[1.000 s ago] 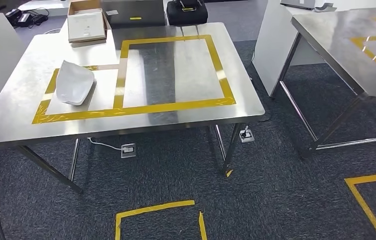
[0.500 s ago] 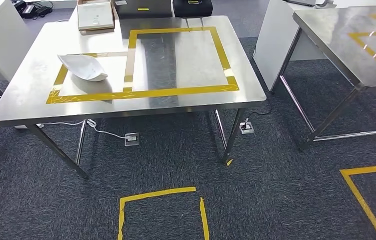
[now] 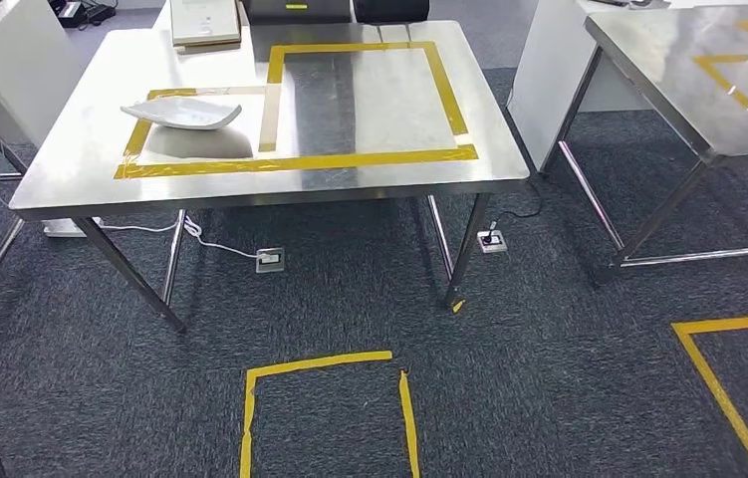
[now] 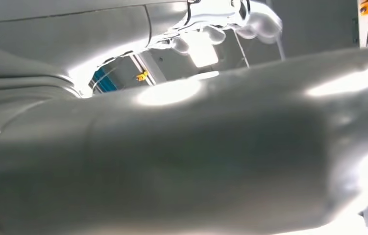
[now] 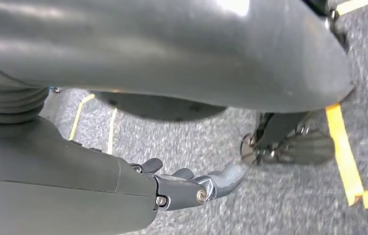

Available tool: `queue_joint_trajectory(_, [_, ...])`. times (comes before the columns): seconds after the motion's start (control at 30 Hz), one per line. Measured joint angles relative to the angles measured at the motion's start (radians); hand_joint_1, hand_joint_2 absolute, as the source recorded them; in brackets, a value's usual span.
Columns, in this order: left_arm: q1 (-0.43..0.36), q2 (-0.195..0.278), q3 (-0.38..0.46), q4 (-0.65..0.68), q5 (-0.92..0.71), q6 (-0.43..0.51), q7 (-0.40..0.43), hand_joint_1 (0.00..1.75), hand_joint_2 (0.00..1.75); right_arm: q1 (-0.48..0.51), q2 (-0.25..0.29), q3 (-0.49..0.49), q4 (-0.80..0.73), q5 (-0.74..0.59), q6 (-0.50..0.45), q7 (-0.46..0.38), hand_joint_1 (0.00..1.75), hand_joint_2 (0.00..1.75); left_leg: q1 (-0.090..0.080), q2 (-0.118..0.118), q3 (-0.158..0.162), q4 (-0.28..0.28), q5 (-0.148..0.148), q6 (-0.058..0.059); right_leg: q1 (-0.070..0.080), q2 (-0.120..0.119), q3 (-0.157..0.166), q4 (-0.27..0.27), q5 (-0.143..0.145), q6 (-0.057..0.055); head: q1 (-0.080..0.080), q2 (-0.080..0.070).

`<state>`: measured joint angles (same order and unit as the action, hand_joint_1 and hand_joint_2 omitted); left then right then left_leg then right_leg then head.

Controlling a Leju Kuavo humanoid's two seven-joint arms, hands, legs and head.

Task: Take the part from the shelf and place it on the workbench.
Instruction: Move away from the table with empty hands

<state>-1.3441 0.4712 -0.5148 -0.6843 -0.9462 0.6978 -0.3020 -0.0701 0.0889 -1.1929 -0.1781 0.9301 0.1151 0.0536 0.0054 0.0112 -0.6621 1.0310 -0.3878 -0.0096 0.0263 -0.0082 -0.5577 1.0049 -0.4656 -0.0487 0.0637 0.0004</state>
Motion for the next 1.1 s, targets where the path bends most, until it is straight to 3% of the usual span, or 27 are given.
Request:
queue_joint_trajectory(0.07, [0.007,0.007,0.009,0.004,0.014,-0.002,-0.005,0.00,0.00,-0.001,0.003,0.000,0.000,0.001,-0.003,-0.003,0.00,0.00,0.000,-0.006,-0.018,0.044,-0.060,-0.010,-0.010,-0.006,-0.013,-0.019,0.031,-0.003,-0.002,0.000])
queue_joint_trajectory(0.13, [0.022,0.008,0.022,0.024,0.060,-0.004,-0.026,0.00,0.00,-0.002,0.007,0.000,0.000,0.006,-0.004,-0.014,0.00,0.00,0.005,-0.008,-0.040,0.152,-0.152,-0.025,-0.014,-0.007,-0.038,-0.021,0.054,-0.003,-0.003,0.000])
queue_joint_trajectory(0.17, [0.041,0.007,0.035,0.040,0.112,-0.008,-0.055,0.00,0.00,-0.003,0.009,0.000,0.000,0.008,-0.004,-0.022,0.00,0.00,0.008,-0.008,-0.044,0.204,-0.177,-0.033,-0.017,-0.008,-0.052,-0.021,0.065,0.000,-0.003,0.000])
queue_joint_trajectory(0.2, [0.073,0.002,0.057,0.058,0.190,-0.016,-0.102,0.00,0.00,-0.003,0.013,0.001,0.000,0.010,-0.003,-0.030,0.00,0.00,0.012,-0.008,-0.037,0.236,-0.176,-0.041,-0.022,-0.008,-0.065,-0.019,0.076,0.004,-0.003,0.000])
queue_joint_trajectory(0.23, [0.117,-0.006,0.091,0.078,0.288,-0.026,-0.159,0.00,0.00,-0.005,0.015,0.001,0.000,0.011,-0.003,-0.037,0.00,0.00,0.016,-0.008,-0.017,0.240,-0.154,-0.049,-0.028,-0.009,-0.078,-0.017,0.086,0.010,-0.003,0.000])
queue_joint_trajectory(0.27, [0.172,-0.020,0.139,0.102,0.397,-0.035,-0.217,0.00,0.00,-0.007,0.018,0.002,0.000,0.013,-0.002,-0.044,0.00,0.00,0.021,-0.008,0.018,0.213,-0.121,-0.056,-0.035,-0.008,-0.092,-0.012,0.095,0.016,-0.004,0.000])
queue_joint_trajectory(0.3, [0.235,-0.036,0.193,0.129,0.494,-0.037,-0.258,0.00,0.00,-0.009,0.021,0.004,0.000,0.016,-0.001,-0.047,0.00,0.00,0.025,-0.008,0.063,0.162,-0.106,-0.063,-0.040,-0.007,-0.105,-0.005,0.102,0.024,-0.004,0.000])
queue_joint_trajectory(0.33, [0.305,-0.056,0.248,0.162,0.575,-0.033,-0.275,0.00,0.00,-0.013,0.023,0.007,0.000,0.022,0.001,-0.047,0.00,0.00,0.025,-0.008,0.110,0.098,-0.109,-0.065,-0.044,-0.003,-0.118,0.004,0.109,0.033,-0.006,0.000])
queue_joint_trajectory(0.4, [0.471,-0.103,0.353,0.230,0.694,-0.021,-0.239,0.00,0.00,-0.018,0.026,0.015,0.000,0.029,0.001,-0.033,0.00,0.00,0.019,-0.007,0.161,0.013,-0.146,-0.049,-0.047,0.007,-0.131,0.012,0.121,0.050,-0.006,0.000])
queue_joint_trajectory(0.5, [0.773,-0.212,0.504,0.324,0.801,-0.015,-0.093,0.00,0.00,-0.006,0.020,0.016,0.000,0.017,-0.002,0.012,0.00,0.00,0.009,0.009,0.159,-0.002,-0.146,-0.007,-0.055,0.018,-0.135,0.010,0.127,0.069,-0.008,0.000])
queue_joint_trajectory(0.53, [0.872,-0.252,0.542,0.350,0.812,-0.016,-0.032,0.00,0.00,0.002,0.012,0.015,0.000,0.010,0.000,0.032,0.00,0.00,0.008,0.015,0.153,-0.002,-0.139,0.003,-0.057,0.018,-0.145,0.031,0.104,0.075,-0.009,0.000])
queue_joint_trajectory(0.57, [0.962,-0.290,0.572,0.372,0.826,-0.020,0.033,0.00,0.00,0.011,0.004,0.013,0.000,0.004,0.001,0.048,0.00,0.00,0.008,0.020,0.143,-0.002,-0.130,0.012,-0.058,0.016,-0.162,0.072,0.063,0.080,-0.009,0.000])
queue_joint_trajectory(0.63, [1.101,-0.364,0.627,0.409,0.882,-0.031,0.170,0.00,0.00,0.023,-0.012,0.006,0.000,-0.010,0.002,0.057,0.00,0.00,0.008,0.024,0.118,0.002,-0.113,0.020,-0.053,0.012,-0.204,0.204,-0.049,0.085,-0.006,0.000])
queue_joint_trajectory(0.67, [1.155,-0.396,0.661,0.427,0.914,-0.029,0.237,0.00,0.00,0.029,-0.017,0.000,0.000,-0.018,0.003,0.048,0.00,0.00,0.006,0.025,0.105,0.004,-0.106,0.021,-0.050,0.012,-0.216,0.265,-0.092,0.085,-0.005,0.000])
queue_joint_trajectory(0.7, [1.198,-0.424,0.696,0.442,0.936,-0.022,0.295,0.00,0.00,0.034,-0.022,-0.005,0.000,-0.025,0.005,0.036,0.00,0.00,0.004,0.025,0.090,0.008,-0.099,0.023,-0.045,0.012,-0.210,0.300,-0.116,0.081,-0.005,0.000])
queue_joint_trajectory(0.73, [1.233,-0.449,0.736,0.453,0.934,-0.013,0.347,0.00,0.00,0.040,-0.026,-0.010,-0.001,-0.029,0.009,0.025,0.00,0.00,0.001,0.024,0.076,0.012,-0.092,0.026,-0.039,0.012,-0.181,0.296,-0.122,0.074,-0.004,0.000])
queue_joint_trajectory(0.77, [1.257,-0.472,0.780,0.461,0.905,-0.006,0.390,0.00,0.00,0.045,-0.028,-0.013,-0.001,-0.028,0.015,0.019,0.00,0.00,-0.003,0.020,0.064,0.014,-0.085,0.029,-0.031,0.012,-0.132,0.253,-0.113,0.062,-0.003,0.000])
queue_joint_trajectory(0.83, [1.282,-0.525,0.908,0.463,0.777,-0.001,0.436,0.00,0.00,0.047,-0.036,-0.014,-0.001,-0.014,0.029,0.025,0.00,0.00,-0.009,0.008,0.047,0.015,-0.068,0.032,-0.011,0.015,-0.012,0.106,-0.086,0.029,-0.002,0.000])
queue_joint_trajectory(0.9, [1.285,-0.570,1.079,0.459,0.668,-0.011,0.420,0.00,0.00,0.043,-0.040,-0.013,0.000,0.006,0.038,0.036,0.00,0.00,-0.009,-0.003,0.040,0.012,-0.052,0.027,0.003,0.016,0.043,0.018,-0.068,0.007,0.003,0.000])
queue_joint_trajectory(1.0, [1.284,-0.600,1.272,0.468,0.607,-0.071,0.309,0.00,0.00,0.037,-0.038,-0.006,0.000,0.032,0.036,0.002,0.00,0.00,-0.006,-0.009,0.036,0.004,-0.031,0.011,0.004,0.012,0.036,-0.003,-0.035,0.000,0.008,0.000])
queue_joint_trajectory(1.03, [1.284,-0.603,1.304,0.472,0.582,-0.092,0.265,0.00,0.00,0.034,-0.037,-0.004,0.001,0.038,0.034,-0.026,0.00,0.00,-0.007,-0.010,0.030,0.011,-0.042,0.006,0.001,0.011,0.031,-0.013,-0.020,-0.002,0.007,0.000])
queue_joint_trajectory(1.1, [1.282,-0.597,1.329,0.475,0.505,-0.123,0.173,0.00,0.00,0.027,-0.037,0.002,0.001,0.044,0.038,-0.100,0.00,0.00,-0.006,-0.013,0.003,0.083,-0.117,-0.003,-0.007,0.006,0.010,-0.026,0.012,-0.002,0.003,0.000])
